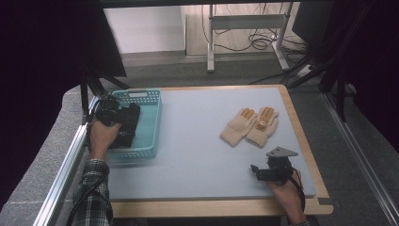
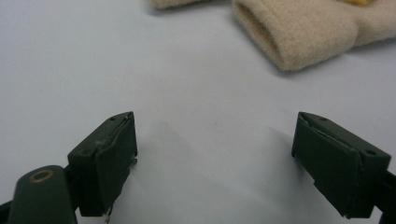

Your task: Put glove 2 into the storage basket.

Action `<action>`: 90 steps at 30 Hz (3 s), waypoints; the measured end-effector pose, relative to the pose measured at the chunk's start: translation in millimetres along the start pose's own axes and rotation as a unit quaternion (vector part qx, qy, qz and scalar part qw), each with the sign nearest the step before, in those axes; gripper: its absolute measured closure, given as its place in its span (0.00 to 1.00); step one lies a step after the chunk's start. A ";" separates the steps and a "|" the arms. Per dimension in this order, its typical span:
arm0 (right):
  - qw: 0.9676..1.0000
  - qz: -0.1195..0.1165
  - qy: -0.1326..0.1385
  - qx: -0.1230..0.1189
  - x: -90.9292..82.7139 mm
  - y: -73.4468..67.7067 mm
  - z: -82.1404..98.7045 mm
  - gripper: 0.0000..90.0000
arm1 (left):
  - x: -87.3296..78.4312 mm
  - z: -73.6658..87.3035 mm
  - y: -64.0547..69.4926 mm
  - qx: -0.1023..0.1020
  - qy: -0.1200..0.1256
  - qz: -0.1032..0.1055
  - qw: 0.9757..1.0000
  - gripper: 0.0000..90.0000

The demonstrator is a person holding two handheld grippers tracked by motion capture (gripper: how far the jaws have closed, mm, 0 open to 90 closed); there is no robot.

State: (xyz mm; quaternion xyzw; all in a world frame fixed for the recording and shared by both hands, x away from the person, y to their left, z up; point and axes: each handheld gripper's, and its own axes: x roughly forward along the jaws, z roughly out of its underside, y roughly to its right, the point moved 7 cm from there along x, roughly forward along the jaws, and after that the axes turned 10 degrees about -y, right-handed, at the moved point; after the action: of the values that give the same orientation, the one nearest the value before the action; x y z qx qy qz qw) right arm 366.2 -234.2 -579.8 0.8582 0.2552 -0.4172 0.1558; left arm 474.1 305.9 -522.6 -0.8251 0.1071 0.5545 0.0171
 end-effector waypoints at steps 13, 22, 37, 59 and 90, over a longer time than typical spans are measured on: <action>1.000 0.000 0.000 0.000 0.0 0.0 0.0 0.15 | -23.8 2.2 53.8 0.073 0.071 0.054 0.993 0.02; 1.000 0.000 0.000 0.000 -0.1 0.0 0.1 0.15 | -42.7 6.8 94.9 0.116 0.107 0.093 0.983 0.03; 1.000 0.000 0.000 0.000 -0.1 0.0 0.0 0.15 | -46.0 26.5 178.2 0.204 0.139 0.139 0.959 0.01; 1.000 0.000 0.000 0.000 0.0 0.0 0.1 0.15 | 1.4 99.3 254.9 0.291 0.116 0.135 0.940 0.00; 1.000 0.002 -0.002 0.004 -0.6 -0.4 0.1 0.16 | 47.9 139.6 223.5 0.229 0.083 0.097 0.965 0.01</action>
State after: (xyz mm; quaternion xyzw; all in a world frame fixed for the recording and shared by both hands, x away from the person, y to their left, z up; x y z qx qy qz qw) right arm 365.7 -234.1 -579.5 0.8584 0.2521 -0.4195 0.1539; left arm 320.4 100.6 -600.1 -0.8277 0.3121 0.4438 0.1430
